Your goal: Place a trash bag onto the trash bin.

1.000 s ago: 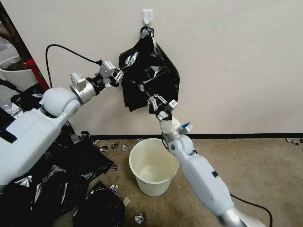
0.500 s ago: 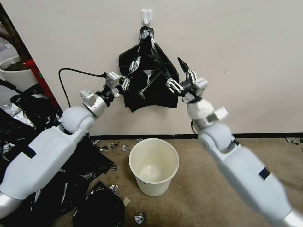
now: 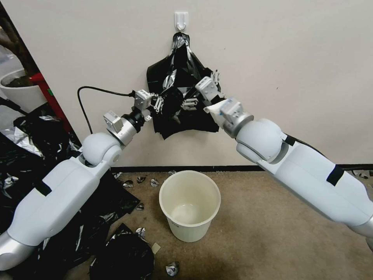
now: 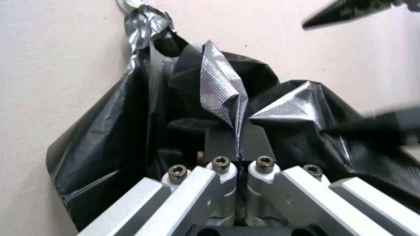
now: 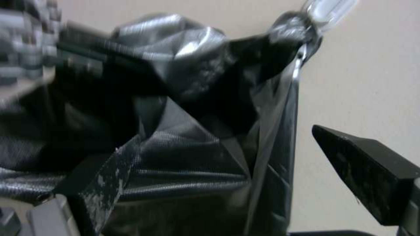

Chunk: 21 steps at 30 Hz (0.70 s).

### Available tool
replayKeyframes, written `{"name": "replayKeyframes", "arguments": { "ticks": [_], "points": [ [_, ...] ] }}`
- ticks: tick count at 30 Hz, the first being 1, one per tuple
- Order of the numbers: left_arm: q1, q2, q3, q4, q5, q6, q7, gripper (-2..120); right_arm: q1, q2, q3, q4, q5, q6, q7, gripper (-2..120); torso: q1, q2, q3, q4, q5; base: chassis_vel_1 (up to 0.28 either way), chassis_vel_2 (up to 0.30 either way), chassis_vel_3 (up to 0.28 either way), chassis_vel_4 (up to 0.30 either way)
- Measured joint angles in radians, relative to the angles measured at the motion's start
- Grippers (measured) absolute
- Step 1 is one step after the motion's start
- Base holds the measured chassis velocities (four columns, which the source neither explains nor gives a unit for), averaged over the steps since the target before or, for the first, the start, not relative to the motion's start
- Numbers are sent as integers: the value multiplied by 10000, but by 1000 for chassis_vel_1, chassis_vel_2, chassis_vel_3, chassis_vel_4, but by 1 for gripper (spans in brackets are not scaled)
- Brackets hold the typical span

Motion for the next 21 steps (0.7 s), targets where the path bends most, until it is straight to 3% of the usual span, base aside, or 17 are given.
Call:
{"name": "replayKeyframes", "arguments": {
  "ticks": [1,5,11,15,19,21],
  "points": [
    [28,0,-27,-66,30,13,-56,0,162,125,-179,-97,-651,-422,-292,100,0,0,0,1,0,0,0,0,0],
    [36,0,-52,-112,47,36,-124,0,290,375,-306,-387,-1711,-482,-1019,99,0,0,0,1,0,0,0,0,0],
    [36,-16,-56,-125,77,54,-143,0,481,662,-536,-461,-1930,-417,-1282,98,0,0,0,2,0,0,0,0,0],
    [54,-38,-67,-125,103,58,-155,0,690,727,-690,-631,-2309,-373,-1879,89,0,0,1,2,0,0,0,0,0],
    [109,-17,-136,-246,109,62,-193,0,601,685,-470,-861,-3185,-328,-2982,68,0,0,0,2,0,0,0,0,0],
    [119,6,-155,-273,108,63,-196,0,522,633,-398,-877,-3348,-323,-3174,65,0,0,0,2,1,0,0,0,0]
  ]
}}
